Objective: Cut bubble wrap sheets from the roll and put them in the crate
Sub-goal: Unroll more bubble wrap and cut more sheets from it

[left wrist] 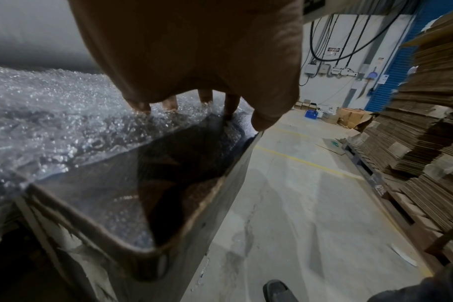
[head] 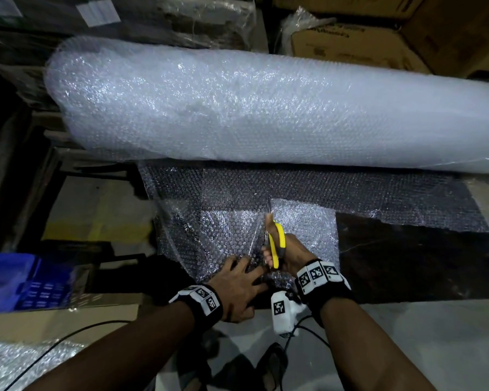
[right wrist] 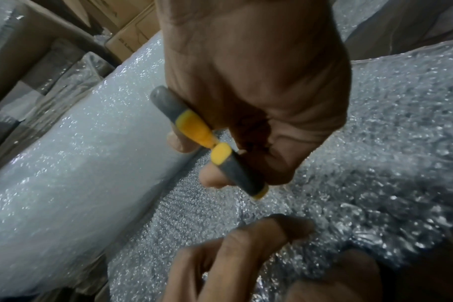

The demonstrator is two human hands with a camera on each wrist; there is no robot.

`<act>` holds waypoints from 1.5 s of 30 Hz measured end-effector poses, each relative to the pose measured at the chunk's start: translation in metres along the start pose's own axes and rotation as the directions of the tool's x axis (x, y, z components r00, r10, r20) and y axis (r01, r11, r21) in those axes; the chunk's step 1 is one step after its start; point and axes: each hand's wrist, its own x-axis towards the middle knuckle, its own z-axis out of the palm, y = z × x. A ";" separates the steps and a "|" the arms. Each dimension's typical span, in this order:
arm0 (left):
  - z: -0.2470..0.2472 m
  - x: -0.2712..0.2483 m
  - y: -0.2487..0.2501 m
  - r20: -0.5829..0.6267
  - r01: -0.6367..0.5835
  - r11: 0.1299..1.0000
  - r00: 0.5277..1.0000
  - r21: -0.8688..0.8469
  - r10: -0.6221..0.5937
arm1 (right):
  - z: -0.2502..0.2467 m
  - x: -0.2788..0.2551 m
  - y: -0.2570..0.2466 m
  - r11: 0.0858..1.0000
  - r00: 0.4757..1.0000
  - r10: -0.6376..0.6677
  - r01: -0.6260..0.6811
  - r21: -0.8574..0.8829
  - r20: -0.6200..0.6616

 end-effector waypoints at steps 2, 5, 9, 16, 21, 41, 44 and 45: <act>0.001 0.000 0.000 -0.002 -0.002 1.000 1.000 0.005 0.002 | 0.001 0.002 0.000 1.000 1.000 -0.009 0.009 -0.001 -0.024; 0.000 0.000 -0.001 -0.013 -0.001 1.000 1.000 -0.009 0.001 | 0.001 0.007 0.001 0.999 0.999 -0.020 0.021 0.034 -0.027; 0.000 -0.001 0.001 -0.017 0.012 1.000 1.000 -0.021 -0.013 | 0.000 0.011 0.003 1.000 1.000 0.008 -0.007 0.027 -0.009; 0.000 0.000 0.001 -0.013 0.014 1.000 1.000 -0.019 -0.014 | -0.004 0.011 0.004 0.999 0.999 -0.017 0.019 0.044 -0.042; -0.001 -0.001 0.002 -0.019 0.018 1.000 1.000 -0.011 -0.018 | -0.007 -0.002 0.004 0.992 0.992 0.011 -0.027 0.125 0.129; -0.016 0.007 0.009 0.021 0.044 0.999 0.999 -0.009 -0.043 | -0.114 -0.051 0.070 0.969 0.927 -0.232 0.195 -0.152 -0.295; -0.030 0.006 0.013 0.008 0.052 0.998 0.999 0.046 -0.052 | -0.157 -0.057 0.095 0.951 0.908 -0.218 0.114 -0.289 -0.358; -0.035 0.005 0.016 -0.008 0.054 0.997 0.999 0.059 -0.054 | -0.170 -0.058 0.100 0.928 0.904 -0.214 0.069 -0.367 -0.370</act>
